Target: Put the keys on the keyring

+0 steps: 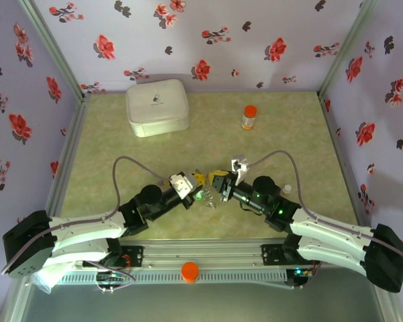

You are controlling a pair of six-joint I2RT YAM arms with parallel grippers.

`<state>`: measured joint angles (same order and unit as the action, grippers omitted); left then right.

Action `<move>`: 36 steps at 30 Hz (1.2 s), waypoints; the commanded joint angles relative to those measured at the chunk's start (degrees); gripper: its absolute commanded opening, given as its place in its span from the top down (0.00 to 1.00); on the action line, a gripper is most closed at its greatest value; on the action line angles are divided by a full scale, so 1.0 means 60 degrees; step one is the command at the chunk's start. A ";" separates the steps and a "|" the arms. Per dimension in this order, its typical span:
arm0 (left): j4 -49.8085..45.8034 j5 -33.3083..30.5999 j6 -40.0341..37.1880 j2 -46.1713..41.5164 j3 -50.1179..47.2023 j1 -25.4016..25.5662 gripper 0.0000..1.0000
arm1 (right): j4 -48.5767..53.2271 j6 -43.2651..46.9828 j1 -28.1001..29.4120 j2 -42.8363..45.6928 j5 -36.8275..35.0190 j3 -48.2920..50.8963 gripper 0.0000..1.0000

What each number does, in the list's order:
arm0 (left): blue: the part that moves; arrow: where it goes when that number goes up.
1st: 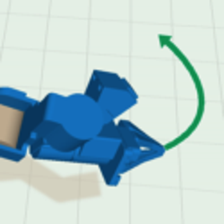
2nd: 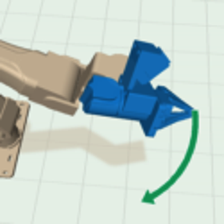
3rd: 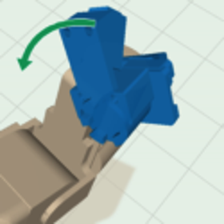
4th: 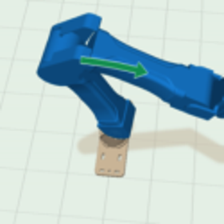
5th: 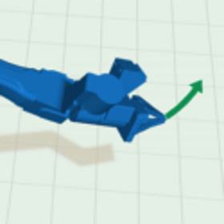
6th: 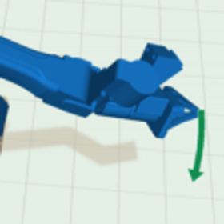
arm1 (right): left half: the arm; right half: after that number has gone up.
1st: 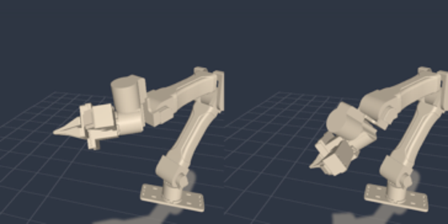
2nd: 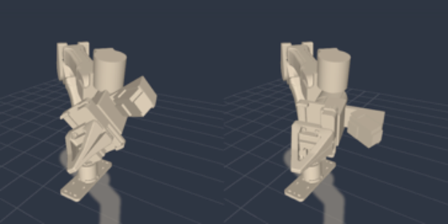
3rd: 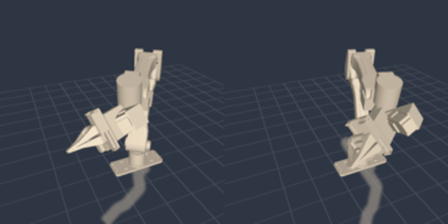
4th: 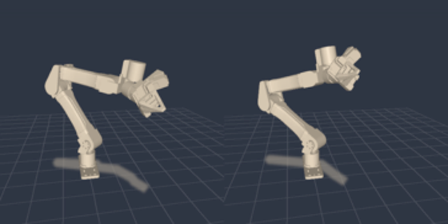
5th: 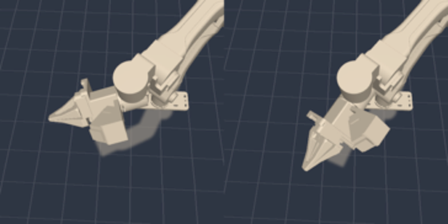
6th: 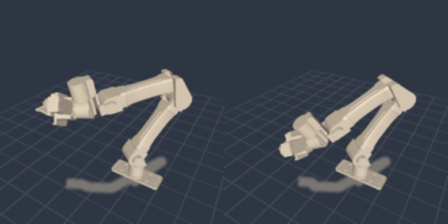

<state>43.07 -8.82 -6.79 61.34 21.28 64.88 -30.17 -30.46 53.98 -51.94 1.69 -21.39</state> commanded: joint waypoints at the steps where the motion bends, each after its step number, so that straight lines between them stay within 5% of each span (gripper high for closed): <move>1: 0.0410 0.0473 -0.0401 -0.0146 0.0276 0.0103 1.00 | -0.0347 -0.0475 -0.0087 -0.0229 -0.0648 0.0076 1.00; 18: 0.0728 -0.0759 0.0562 0.0244 0.0268 0.0103 1.00 | 0.1009 0.0234 -0.0103 0.0593 0.0101 0.0117 1.00; 36: 0.1328 -0.0449 0.0762 0.0600 0.0065 0.0110 1.00 | 0.0219 0.0010 -0.0147 -0.0075 0.0906 -0.0038 1.00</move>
<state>46.26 -11.79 -3.07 64.82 21.28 65.06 -25.69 -30.26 53.60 -52.42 6.52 -21.04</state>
